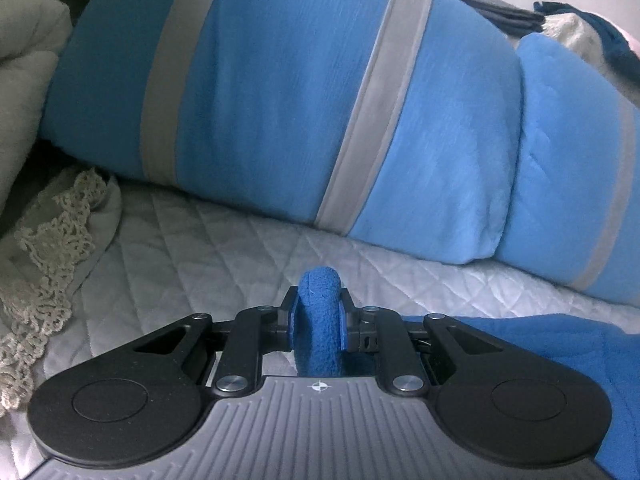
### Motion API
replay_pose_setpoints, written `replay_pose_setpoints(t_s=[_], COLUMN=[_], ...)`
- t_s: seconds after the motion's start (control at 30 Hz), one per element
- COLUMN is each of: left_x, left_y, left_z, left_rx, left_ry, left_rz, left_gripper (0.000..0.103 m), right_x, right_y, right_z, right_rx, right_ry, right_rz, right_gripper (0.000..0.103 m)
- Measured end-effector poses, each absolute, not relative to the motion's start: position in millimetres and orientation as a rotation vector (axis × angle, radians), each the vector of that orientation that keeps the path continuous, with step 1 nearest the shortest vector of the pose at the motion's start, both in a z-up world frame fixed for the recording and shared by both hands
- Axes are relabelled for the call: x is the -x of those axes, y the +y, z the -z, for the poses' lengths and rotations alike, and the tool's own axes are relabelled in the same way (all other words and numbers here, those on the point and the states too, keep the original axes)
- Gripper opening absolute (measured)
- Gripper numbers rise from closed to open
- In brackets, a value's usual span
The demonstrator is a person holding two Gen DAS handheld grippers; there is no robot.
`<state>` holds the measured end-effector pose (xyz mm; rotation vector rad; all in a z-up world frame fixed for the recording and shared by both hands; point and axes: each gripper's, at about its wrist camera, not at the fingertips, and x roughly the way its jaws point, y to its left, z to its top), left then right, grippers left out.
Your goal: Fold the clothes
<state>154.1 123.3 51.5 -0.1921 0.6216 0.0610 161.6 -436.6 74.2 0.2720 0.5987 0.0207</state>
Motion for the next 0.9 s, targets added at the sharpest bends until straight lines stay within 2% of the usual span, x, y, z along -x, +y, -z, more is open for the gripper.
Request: replay_pose_setpoints(t_s=[0.07,0.13,0.17,0.2,0.23,0.3,0.37,0.4,0.67,0.9], left_x=[-158.0,-160.3,-159.7,-157.4,-155.2,-149.0,-137.0,-129.5,-60.5,-3.5], left_y=[122.3,123.0,123.5,123.5,123.6,123.9,124.2,123.3,91.3,48.5], left_z=[-47.7,-45.8,-48.0,-51.9,-55.9,-64.9,-77.1,-82.9,-119.7,-127.0], left_rx=[0.196,0.202,0.197,0.183,0.17,0.147,0.14,0.147,0.112,0.121], left_ry=[0.644,0.664,0.66,0.65,0.639,0.615,0.584,0.573,0.478,0.425], left_rz=[-0.058,-0.061,-0.078,-0.107,-0.135,-0.186,-0.207,-0.199,-0.118,0.016], left_gripper=[0.019,0.025,0.027,0.034,0.042,0.055,0.06,0.063,0.068,0.077], right_x=[-163.9,-165.0,-164.8,-164.6,-163.2,-156.5,-146.2,-141.2,-96.4,-48.3], right_y=[-435.8,-435.9,-435.7,-435.4,-435.0,-432.9,-430.0,-428.7,-408.5,-384.1], right_z=[-70.0,-67.3,-67.7,-68.5,-69.9,-76.0,-86.2,-90.1,-110.3,-114.1], right_rx=[-0.266,-0.261,-0.252,-0.243,-0.227,-0.186,-0.145,-0.134,-0.023,-0.102], right_ry=[0.614,0.633,0.648,0.662,0.675,0.668,0.636,0.627,0.587,0.544], right_rz=[-0.016,-0.016,-0.016,-0.016,-0.009,0.01,0.028,0.032,0.058,0.036], right_gripper=[0.012,0.013,0.021,0.028,0.043,0.081,0.097,0.101,0.103,0.103])
